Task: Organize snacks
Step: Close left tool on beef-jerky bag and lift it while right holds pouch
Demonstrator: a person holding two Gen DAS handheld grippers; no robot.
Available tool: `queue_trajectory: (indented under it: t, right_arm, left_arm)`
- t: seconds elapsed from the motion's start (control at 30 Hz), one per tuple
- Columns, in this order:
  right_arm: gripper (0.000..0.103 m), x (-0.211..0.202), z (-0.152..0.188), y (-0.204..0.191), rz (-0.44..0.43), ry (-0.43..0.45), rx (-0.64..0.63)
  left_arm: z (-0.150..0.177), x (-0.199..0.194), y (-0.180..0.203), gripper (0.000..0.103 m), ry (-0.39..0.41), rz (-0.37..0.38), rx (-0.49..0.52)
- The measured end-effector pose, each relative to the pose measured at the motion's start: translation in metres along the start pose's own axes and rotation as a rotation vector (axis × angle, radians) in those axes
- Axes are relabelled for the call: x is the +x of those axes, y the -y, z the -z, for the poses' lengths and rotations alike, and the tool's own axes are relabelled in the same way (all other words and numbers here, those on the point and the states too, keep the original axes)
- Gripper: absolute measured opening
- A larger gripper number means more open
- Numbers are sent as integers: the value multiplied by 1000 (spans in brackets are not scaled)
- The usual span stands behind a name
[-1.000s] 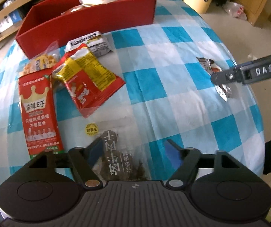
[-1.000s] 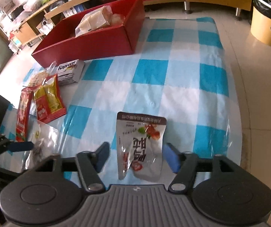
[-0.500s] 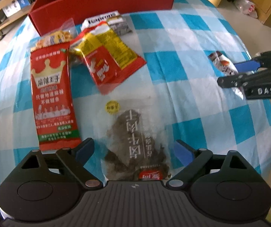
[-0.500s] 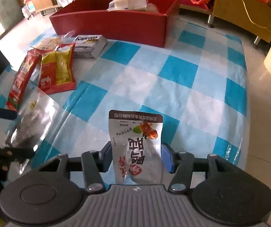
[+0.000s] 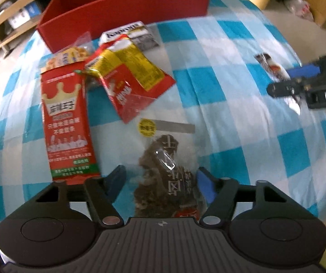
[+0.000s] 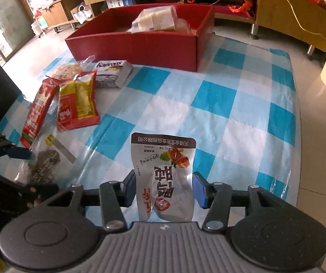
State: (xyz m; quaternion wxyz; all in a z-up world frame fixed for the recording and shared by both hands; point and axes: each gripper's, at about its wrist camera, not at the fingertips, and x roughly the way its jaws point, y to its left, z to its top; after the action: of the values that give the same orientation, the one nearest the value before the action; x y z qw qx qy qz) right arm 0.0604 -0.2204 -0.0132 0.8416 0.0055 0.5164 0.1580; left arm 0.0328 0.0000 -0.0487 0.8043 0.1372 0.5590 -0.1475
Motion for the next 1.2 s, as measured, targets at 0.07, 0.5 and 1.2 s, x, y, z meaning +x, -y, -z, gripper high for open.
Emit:
queue_trajectory:
  t: [0.07,0.5,1.2]
  right_arm:
    - [51,-1,-1,-1,-5,4,0]
    - [51,-8,-3,0,-41,19,12]
    - [51,-20,0,-5,-71,40,-6]
  left_arm:
    - [-1,-5,-4,62,15,20,-29]
    - [23,10,42,103,7,-192,184]
    - [0,-22,3,65,42,17,-71]
